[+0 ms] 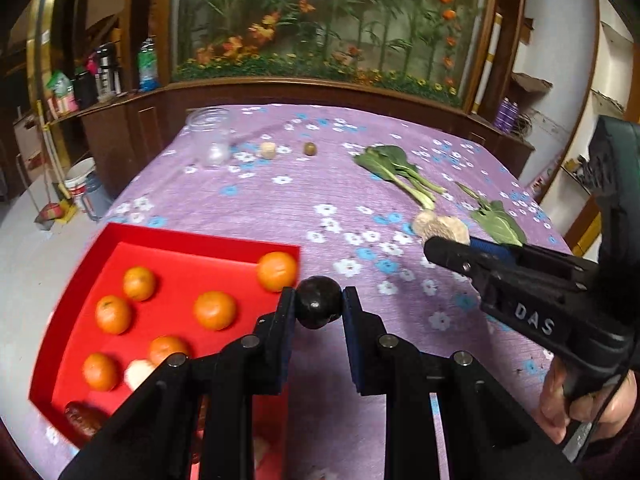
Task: Organize fruits
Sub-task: 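Carry the dark date and the beige piece over the red tray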
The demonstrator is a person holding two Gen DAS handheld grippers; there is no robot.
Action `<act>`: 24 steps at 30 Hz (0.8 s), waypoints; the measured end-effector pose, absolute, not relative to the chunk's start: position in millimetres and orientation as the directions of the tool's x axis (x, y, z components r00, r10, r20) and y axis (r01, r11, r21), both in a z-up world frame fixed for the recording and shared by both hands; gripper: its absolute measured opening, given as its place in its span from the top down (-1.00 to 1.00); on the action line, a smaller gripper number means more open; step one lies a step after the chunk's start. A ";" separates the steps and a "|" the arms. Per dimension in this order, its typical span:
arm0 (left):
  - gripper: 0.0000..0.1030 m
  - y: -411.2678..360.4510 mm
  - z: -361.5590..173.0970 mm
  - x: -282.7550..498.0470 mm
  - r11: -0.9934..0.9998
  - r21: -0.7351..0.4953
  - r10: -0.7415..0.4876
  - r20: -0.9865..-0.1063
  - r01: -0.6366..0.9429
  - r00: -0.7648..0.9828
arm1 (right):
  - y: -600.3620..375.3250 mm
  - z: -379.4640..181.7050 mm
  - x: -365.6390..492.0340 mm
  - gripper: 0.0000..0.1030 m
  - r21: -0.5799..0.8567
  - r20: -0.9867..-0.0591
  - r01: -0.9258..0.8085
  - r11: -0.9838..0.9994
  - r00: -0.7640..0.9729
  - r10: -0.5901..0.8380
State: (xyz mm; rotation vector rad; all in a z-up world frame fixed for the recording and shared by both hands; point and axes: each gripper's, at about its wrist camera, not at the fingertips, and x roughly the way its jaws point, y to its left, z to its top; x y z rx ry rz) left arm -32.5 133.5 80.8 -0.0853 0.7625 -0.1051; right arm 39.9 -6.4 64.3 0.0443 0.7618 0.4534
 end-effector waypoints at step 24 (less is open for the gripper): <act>0.57 244.6 66.7 -69.9 0.969 -0.074 0.122 -0.691 -0.237 0.713 | 131.3 52.0 -16.5 0.50 0.220 -0.689 -0.609 0.762 0.456 0.563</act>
